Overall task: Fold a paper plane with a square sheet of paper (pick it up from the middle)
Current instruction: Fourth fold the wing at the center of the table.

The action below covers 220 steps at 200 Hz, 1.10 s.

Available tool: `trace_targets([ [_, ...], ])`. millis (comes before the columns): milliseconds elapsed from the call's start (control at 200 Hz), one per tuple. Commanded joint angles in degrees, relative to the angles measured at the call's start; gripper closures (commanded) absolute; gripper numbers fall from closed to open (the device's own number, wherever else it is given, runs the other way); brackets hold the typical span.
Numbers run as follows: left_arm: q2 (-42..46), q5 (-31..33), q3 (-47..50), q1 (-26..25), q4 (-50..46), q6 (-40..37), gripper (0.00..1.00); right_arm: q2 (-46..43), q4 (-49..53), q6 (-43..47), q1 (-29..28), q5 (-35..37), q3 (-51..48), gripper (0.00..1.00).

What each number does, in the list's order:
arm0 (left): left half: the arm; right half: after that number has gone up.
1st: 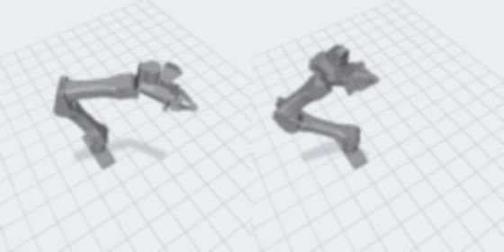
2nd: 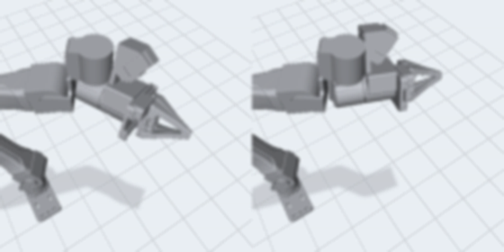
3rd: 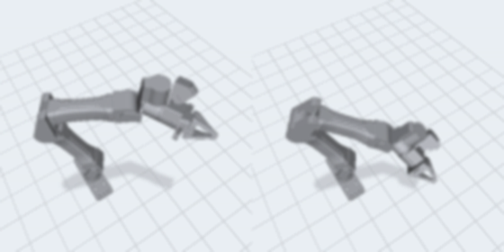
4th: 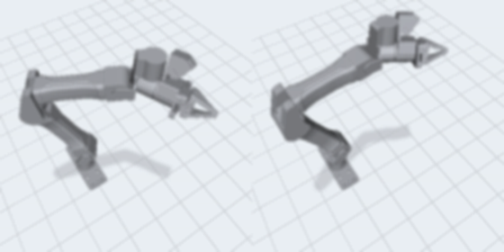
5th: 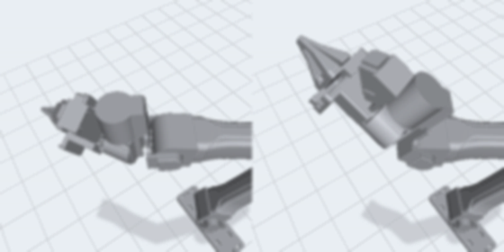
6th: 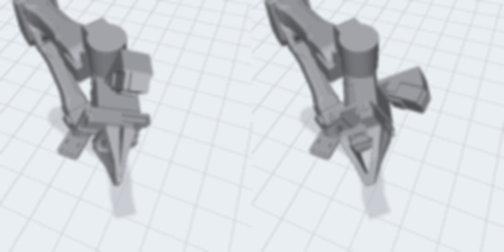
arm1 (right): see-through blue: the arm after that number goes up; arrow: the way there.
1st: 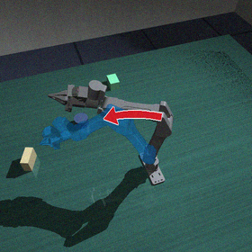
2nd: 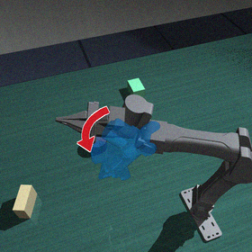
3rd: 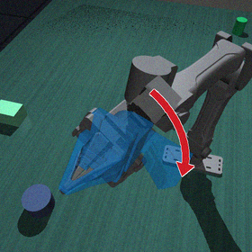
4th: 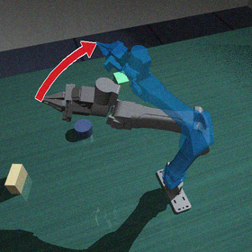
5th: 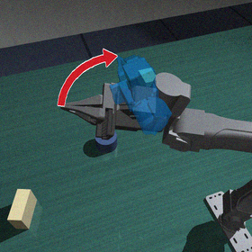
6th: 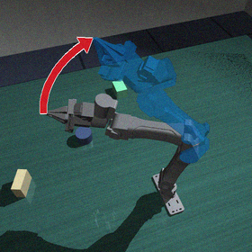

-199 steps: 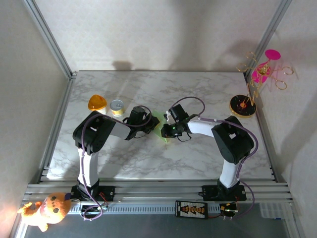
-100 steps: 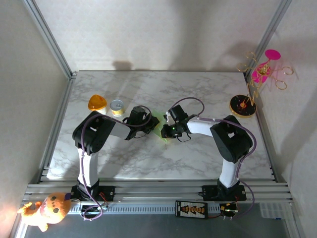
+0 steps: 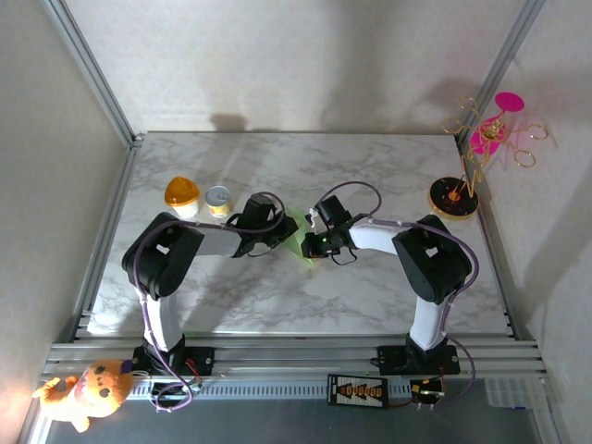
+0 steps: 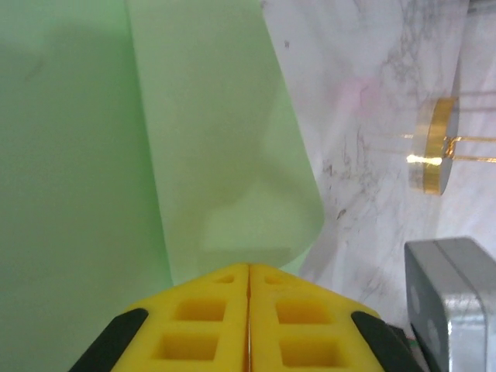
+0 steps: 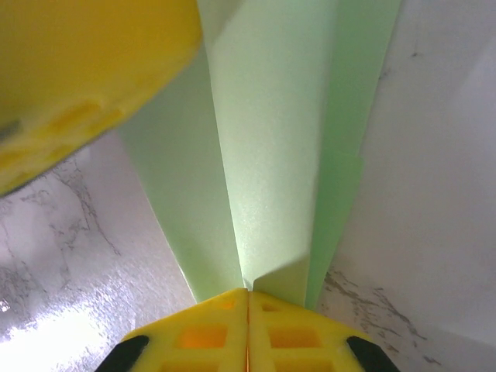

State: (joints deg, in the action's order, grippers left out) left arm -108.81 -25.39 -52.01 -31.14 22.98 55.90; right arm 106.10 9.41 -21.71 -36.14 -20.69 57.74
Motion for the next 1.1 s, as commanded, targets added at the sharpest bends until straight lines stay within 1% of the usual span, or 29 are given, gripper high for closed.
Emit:
trace_targets([
  [0,0.3,1.5,-1.4,-1.5,-4.0,-4.0,0.92,1.4,5.0,2.1,0.2,0.8,-1.9,0.92],
  [300,-3.0,0.8,-4.1,-2.5,-4.0,-4.5,0.93,1.6,4.9,2.4,0.2,-0.3,-2.3,0.92],
  [676,-4.6,6.9,-5.3,-2.0,-9.2,-2.5,0.94,1.3,5.3,2.4,0.4,0.3,-3.2,0.92],
  [1011,-6.1,7.5,-6.1,-0.8,-10.0,-3.2,0.94,0.6,5.1,2.1,0.4,-0.1,-4.5,0.92],
  [1097,-6.5,7.1,-6.4,-0.8,-10.5,-3.7,0.94,-0.4,3.4,1.9,0.5,-1.2,-4.6,0.91],
])
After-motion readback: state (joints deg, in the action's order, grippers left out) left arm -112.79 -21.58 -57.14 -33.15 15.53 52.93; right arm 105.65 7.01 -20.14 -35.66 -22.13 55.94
